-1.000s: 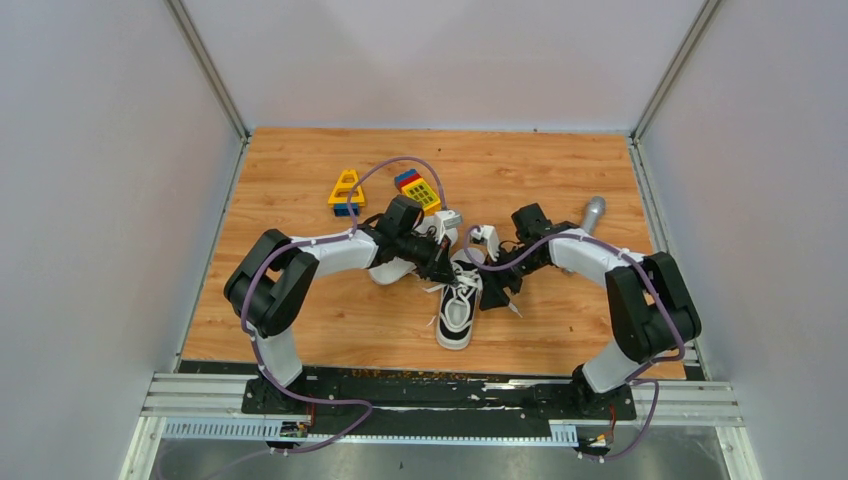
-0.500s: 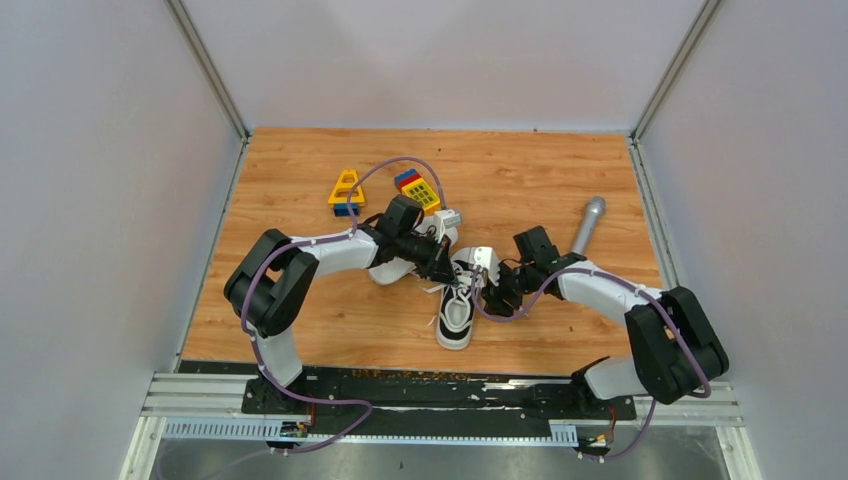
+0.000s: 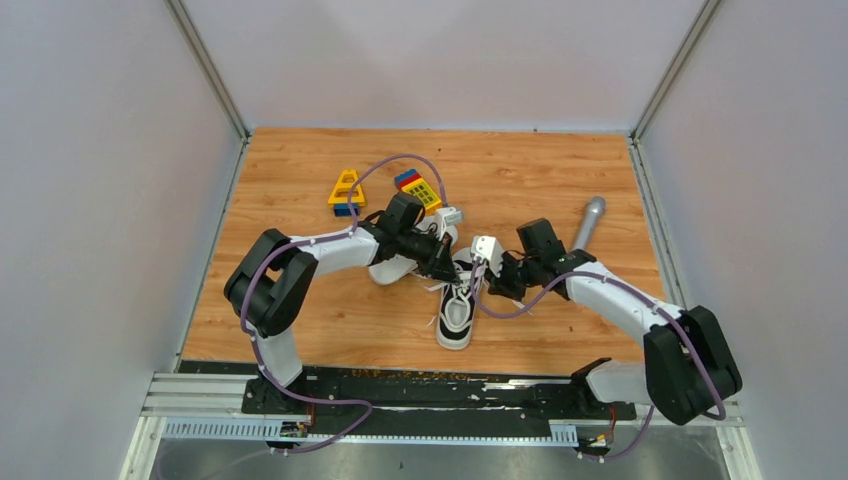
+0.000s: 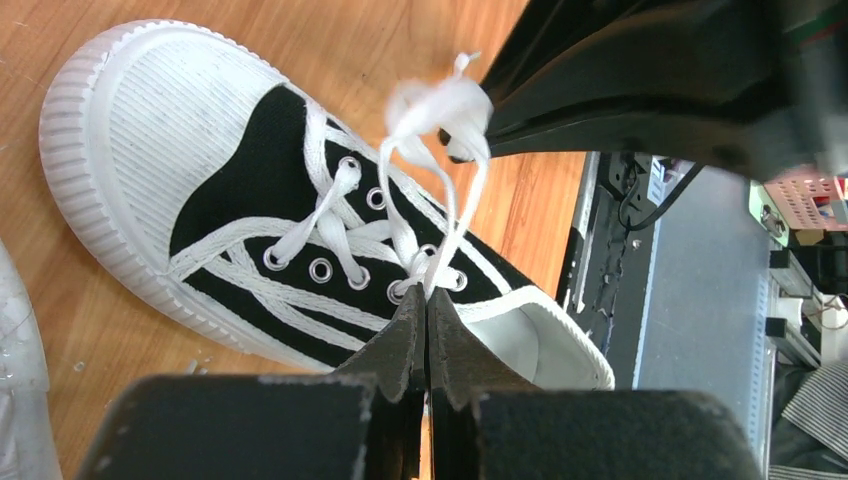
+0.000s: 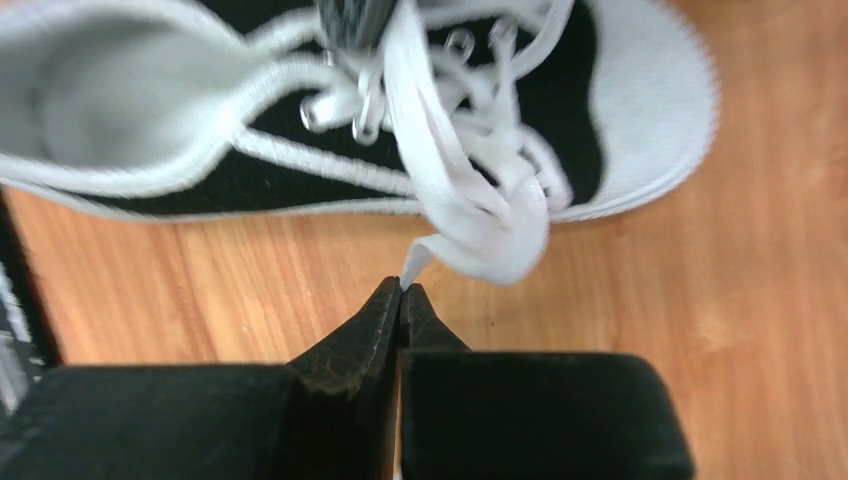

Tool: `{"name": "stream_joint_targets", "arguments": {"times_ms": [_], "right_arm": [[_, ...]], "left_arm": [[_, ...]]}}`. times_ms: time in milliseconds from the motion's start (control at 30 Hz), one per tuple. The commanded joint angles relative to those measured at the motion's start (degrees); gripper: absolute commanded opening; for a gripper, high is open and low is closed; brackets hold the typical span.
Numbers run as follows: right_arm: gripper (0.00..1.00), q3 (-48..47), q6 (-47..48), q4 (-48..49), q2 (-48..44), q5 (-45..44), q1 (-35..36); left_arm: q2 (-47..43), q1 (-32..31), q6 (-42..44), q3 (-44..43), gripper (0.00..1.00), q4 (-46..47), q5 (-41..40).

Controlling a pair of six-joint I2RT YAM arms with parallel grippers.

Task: Tie the shoes
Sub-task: Cross the shoelace with the shoelace.

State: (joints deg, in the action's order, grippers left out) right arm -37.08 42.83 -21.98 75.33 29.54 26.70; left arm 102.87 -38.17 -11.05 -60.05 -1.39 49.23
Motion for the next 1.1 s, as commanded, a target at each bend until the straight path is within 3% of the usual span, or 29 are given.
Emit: {"name": "stream_joint_targets", "arguments": {"times_ms": [0,167,733,1067], "right_arm": [[0.00,-9.47,-9.40,-10.09,-3.51,5.61,-0.24],[0.00,-13.84,-16.71,-13.38,-0.49,8.60,-0.22],[0.00,-20.87,-15.70,-17.76,3.55,15.68,2.12],[0.00,-18.30,-11.17,-18.32,5.00,16.57,5.40]], "left_arm": [[-0.23,-0.38,1.85,-2.21,0.00,-0.43,2.12],[-0.05,-0.83,1.41,-2.58,0.00,-0.16,2.54],[3.54,-0.60,-5.05,-5.69,0.00,0.78,3.57],[4.73,2.81,-13.49,-2.77,0.00,11.94,8.20]]}}
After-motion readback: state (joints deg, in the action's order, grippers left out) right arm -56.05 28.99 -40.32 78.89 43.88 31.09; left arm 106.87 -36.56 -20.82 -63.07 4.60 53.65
